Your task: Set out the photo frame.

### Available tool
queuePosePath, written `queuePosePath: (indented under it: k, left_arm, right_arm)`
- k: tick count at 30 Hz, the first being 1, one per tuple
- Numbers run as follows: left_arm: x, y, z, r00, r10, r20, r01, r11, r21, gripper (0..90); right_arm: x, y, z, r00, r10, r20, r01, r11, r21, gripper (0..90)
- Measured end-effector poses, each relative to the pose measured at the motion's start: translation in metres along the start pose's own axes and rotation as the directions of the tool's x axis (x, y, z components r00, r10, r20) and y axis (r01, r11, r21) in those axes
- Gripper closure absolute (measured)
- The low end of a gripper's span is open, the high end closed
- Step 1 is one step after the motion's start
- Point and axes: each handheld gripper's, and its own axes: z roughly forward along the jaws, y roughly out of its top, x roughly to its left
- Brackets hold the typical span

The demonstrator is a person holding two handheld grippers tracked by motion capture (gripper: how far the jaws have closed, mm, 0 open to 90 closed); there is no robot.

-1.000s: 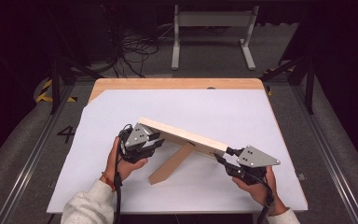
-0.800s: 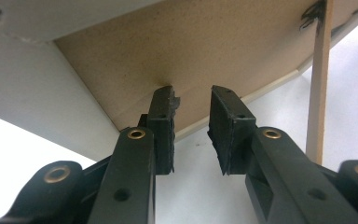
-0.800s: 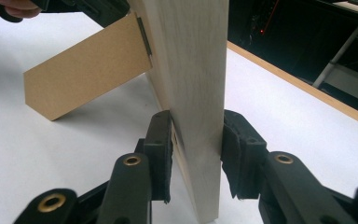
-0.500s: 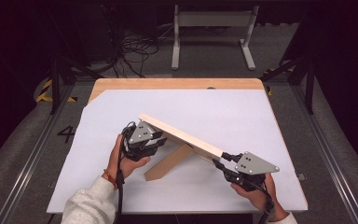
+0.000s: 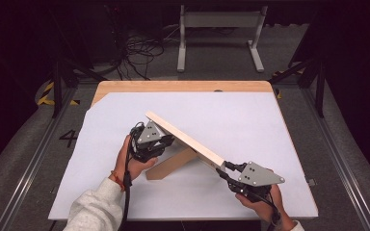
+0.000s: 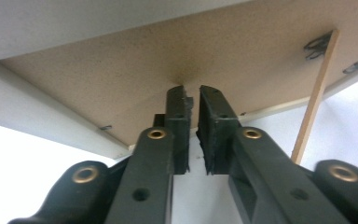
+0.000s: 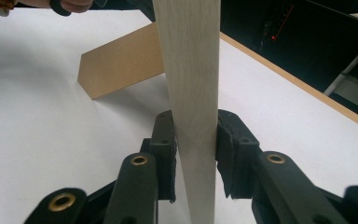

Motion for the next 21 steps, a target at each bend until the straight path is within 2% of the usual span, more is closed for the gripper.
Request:
queuePosePath:
  k: [5,10,16,21]
  left_arm:
    - [-0.002,0.002,0.0,0.9999,0.008,0.012,-0.008,1.0,0.004,88.2]
    - [-0.005,0.005,0.001,0.9998,0.014,0.012,-0.014,0.9999,0.008,83.7]
    - [-0.006,0.009,0.0,0.9997,0.021,0.008,-0.021,0.9997,0.011,83.6]
    - [-0.009,0.013,0.0,0.9995,0.03,0.01,-0.03,0.9995,0.013,83.0]
  right_arm:
    - [0.006,0.002,0.001,0.9998,-0.015,-0.014,0.015,1.0,0.0,70.3]
    - [0.012,0.005,0.002,0.9994,-0.02,-0.028,0.02,1.0,0.0,70.3]
    - [0.023,0.009,0.004,0.9978,-0.045,-0.048,0.045,0.999,0.001,70.9]
    - [0.032,0.013,0.006,0.997,-0.045,-0.063,0.046,0.999,0.002,71.3]
